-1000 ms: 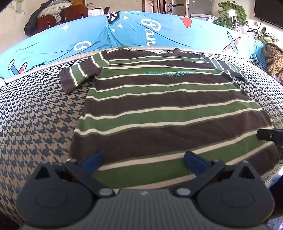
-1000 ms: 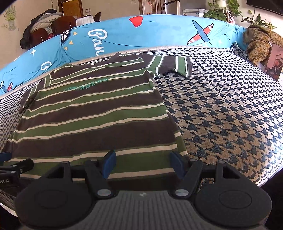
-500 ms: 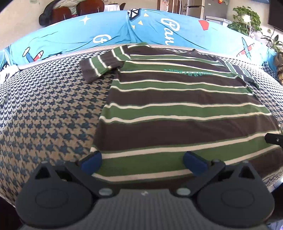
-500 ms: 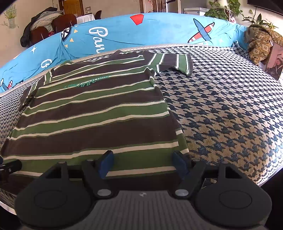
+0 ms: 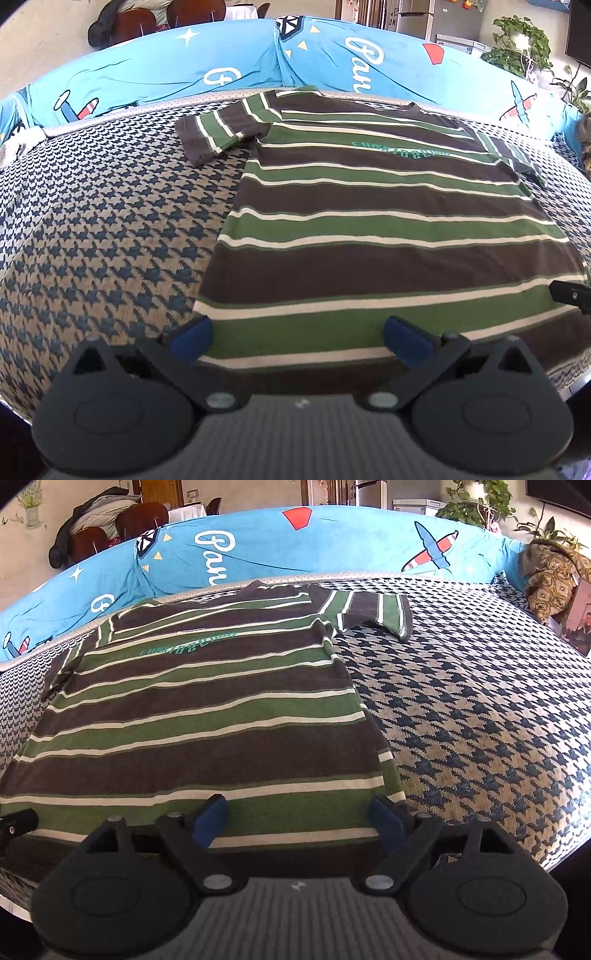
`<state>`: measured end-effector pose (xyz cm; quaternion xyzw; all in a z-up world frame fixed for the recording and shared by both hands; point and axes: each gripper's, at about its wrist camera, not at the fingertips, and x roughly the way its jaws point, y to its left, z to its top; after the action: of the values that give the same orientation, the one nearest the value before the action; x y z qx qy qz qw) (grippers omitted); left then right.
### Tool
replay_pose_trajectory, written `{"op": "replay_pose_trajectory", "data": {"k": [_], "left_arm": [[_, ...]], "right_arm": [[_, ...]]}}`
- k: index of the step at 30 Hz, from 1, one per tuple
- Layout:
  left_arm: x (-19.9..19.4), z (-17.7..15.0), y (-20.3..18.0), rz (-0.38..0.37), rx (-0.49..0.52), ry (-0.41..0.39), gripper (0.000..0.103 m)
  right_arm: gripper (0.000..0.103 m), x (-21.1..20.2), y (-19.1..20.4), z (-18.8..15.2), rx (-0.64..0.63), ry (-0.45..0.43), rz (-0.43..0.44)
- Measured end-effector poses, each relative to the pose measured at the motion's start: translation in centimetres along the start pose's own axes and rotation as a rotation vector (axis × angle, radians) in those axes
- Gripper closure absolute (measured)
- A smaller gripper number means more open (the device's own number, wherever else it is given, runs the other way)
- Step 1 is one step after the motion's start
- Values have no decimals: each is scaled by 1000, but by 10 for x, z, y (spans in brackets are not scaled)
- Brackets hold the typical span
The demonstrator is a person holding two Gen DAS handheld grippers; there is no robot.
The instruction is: Fold clothes
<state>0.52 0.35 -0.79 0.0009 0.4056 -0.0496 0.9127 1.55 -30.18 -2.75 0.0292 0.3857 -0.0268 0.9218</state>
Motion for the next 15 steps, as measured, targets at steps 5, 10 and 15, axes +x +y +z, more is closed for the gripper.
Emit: {"op": "replay_pose_trajectory", "data": {"k": [5, 10, 15], "left_arm": [[-1, 2, 1, -6, -18, -13, 0], [-3, 6, -3, -12, -18, -44, 0], [-3, 11, -9, -23, -24, -70, 0]], "right_arm": [[16, 0, 1, -1, -5, -4, 0], [15, -1, 1, -2, 6, -15, 0], [16, -6, 0, 1, 28, -41, 7]]}}
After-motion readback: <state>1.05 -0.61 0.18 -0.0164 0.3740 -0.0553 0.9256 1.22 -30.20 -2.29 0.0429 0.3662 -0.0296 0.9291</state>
